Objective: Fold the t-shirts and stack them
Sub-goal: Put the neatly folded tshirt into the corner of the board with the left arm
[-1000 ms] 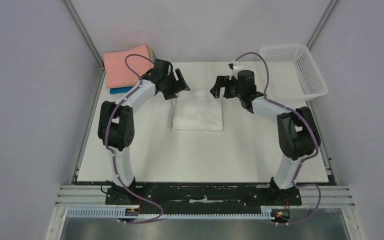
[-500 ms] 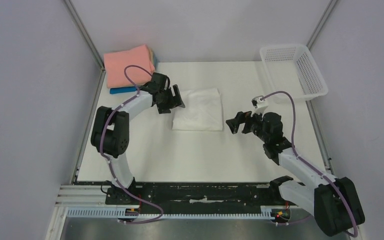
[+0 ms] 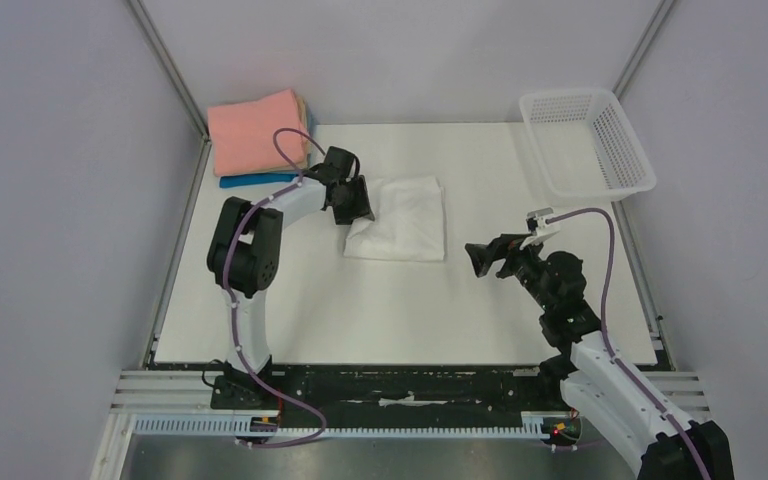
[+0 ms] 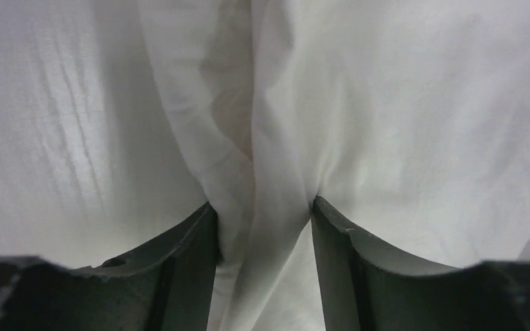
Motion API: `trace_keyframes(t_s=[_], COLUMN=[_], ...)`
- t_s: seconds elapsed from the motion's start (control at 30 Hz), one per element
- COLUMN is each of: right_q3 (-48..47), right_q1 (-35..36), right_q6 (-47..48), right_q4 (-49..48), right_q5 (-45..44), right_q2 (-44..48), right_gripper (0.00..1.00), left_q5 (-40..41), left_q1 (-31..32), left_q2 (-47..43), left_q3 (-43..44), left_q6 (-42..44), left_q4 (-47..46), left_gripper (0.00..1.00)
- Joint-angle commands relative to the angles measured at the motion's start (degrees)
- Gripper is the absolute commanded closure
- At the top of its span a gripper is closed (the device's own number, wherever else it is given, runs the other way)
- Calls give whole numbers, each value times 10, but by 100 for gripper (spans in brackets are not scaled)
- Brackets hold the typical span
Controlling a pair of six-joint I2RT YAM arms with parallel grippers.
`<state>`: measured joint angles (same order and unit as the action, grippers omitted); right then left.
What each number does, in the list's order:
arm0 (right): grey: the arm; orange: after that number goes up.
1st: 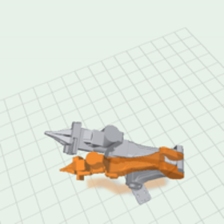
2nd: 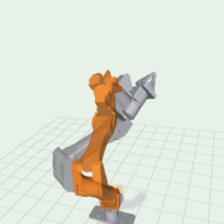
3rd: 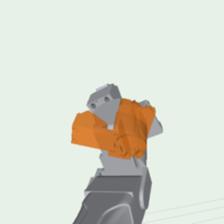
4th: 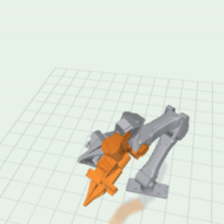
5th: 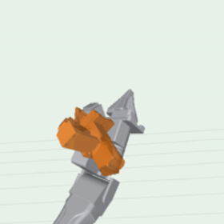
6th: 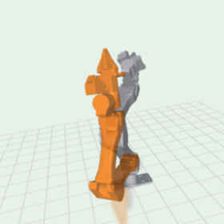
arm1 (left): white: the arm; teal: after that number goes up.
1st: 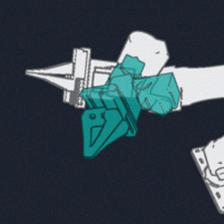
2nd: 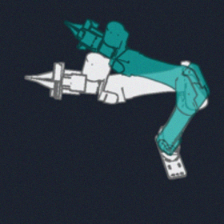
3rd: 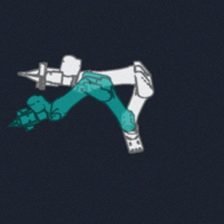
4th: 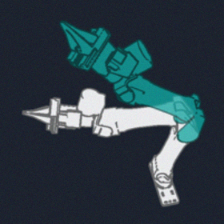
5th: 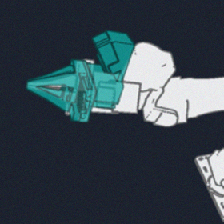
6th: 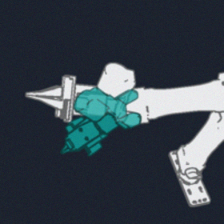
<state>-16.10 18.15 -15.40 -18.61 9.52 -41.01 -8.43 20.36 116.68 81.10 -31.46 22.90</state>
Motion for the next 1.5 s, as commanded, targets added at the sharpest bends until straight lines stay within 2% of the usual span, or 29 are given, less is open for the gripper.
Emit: trace_keyframes(t_s=[0.0, 0.03, 0.1, 0.13, 0.3, 0.43, 0.53, 0.6, 0.83, 1.13, 1.47], right_q3=[15, 19, 26, 29, 53, 61, 69, 71, 77, 75, 67], right_q1=[0, 0, 0, 0, 0, 0, 0, 0, 0, 0, 0], right_q6=[3, 3, 6, 8, 7, 11, 15, 17, 25, 24, 22], right_q4=[8, 6, 0, -1, -30, -41, -60, -65, -96, -132, -126], right_q5=[-55, -56, -55, -54, -52, -59, -64, -74, -91, -107, -129], right_q2=[17, 20, 27, 31, 49, 47, 41, 35, 9, -51, -67], right_gripper=[2, 2, 2, 2, 2, 2, 2, 2, 2, 2, 2], left_q5=[99, 118, 160, 182, 301, 426, 486, 515, 532, 550, 565], left_q1=[44, 53, 67, 74, 90, 90, 89, 82, 55, 17, -10], left_q2=[58, 69, 93, 104, 127, 131, 140, 148, 147, 176, 139], left_q3=[29, 42, 80, 98, 197, 264, 307, 334, 364, 525, 570], left_q6=[24, 23, 17, 16, 31, 54, 123, 138, 267, 308, 405], left_q4=[62, 75, 110, 129, 197, 207, 179, 168, 31, 41, 16], left_gripper=[53, 64, 94, 98, 98, 98, 98, 98, 98, 98, 98])
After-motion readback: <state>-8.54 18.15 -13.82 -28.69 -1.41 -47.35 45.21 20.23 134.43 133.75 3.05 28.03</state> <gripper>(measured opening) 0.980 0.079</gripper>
